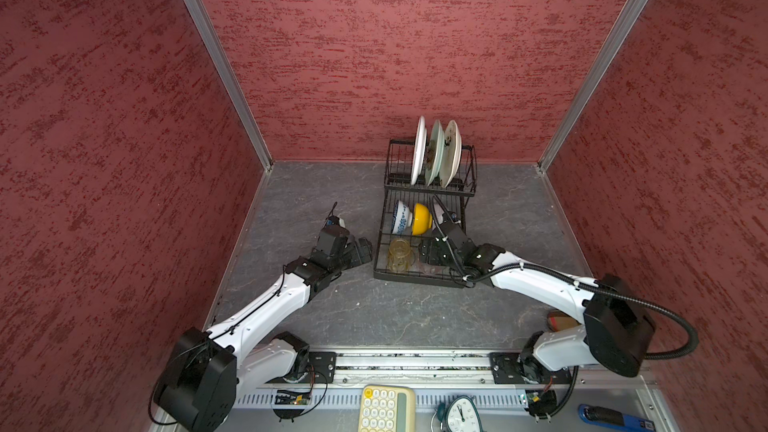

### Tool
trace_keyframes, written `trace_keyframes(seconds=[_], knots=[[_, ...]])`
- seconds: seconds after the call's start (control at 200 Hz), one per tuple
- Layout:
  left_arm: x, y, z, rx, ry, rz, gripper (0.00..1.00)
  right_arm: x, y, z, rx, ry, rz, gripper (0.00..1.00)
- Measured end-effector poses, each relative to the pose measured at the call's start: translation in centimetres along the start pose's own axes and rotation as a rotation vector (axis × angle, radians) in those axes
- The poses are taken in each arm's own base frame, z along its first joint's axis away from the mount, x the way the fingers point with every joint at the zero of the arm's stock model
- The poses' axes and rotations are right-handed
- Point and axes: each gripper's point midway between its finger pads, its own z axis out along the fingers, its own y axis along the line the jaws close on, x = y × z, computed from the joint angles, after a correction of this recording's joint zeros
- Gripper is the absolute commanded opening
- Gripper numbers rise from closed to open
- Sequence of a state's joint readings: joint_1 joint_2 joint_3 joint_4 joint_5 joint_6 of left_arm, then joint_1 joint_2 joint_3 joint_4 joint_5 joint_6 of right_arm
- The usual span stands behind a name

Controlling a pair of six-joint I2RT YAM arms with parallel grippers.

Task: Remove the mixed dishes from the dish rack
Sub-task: 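Reach the right gripper to the pink glass while left gripper moves beside rack, then grasp the pink glass with right gripper while left gripper approaches it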

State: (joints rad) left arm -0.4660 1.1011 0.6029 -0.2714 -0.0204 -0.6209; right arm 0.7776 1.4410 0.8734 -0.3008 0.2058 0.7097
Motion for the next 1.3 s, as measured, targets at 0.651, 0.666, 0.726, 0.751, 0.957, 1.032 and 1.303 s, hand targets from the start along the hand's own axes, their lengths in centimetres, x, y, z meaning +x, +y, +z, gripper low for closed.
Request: trace_keyframes(seconds=[0.651,0.666,0.726,0.751,0.957,1.032,1.303], knots=[[-1.8,-1.6,-0.8,0.041,-0.041,-0.026,0.99,1.3,-1.2,1.6,0.070,0.015,0.029,0.78],[-1.8,-1.6,-0.9,0.042,-0.041,-0.028,0.99,1.3,-1.2,1.6,0.071,0.013,0.033,0.77],[-1.9,-1.8,-1.0,0.051,-0.044,-0.031,0.99,1.1,-1.1,1.5,0.069,0.004,0.042,0.74],[-1.9,-1.9,-1.2,0.057,-0.045,-0.032,0.99,1.1,-1.1,1.5,0.067,0.003,0.042,0.72],[-2.1,-2.4,-2.0,0.081,-0.054,-0.037,0.99,1.1,-1.3,1.3,0.056,-0.014,0.060,0.67],[-2.1,-2.5,-2.2,0.088,-0.055,-0.034,1.00,1.2,-1.5,0.9,0.049,-0.021,0.071,0.66],[-1.8,-3.7,-3.4,0.143,-0.055,-0.029,0.99,1.1,-1.8,-0.8,0.006,-0.058,0.118,0.63]])
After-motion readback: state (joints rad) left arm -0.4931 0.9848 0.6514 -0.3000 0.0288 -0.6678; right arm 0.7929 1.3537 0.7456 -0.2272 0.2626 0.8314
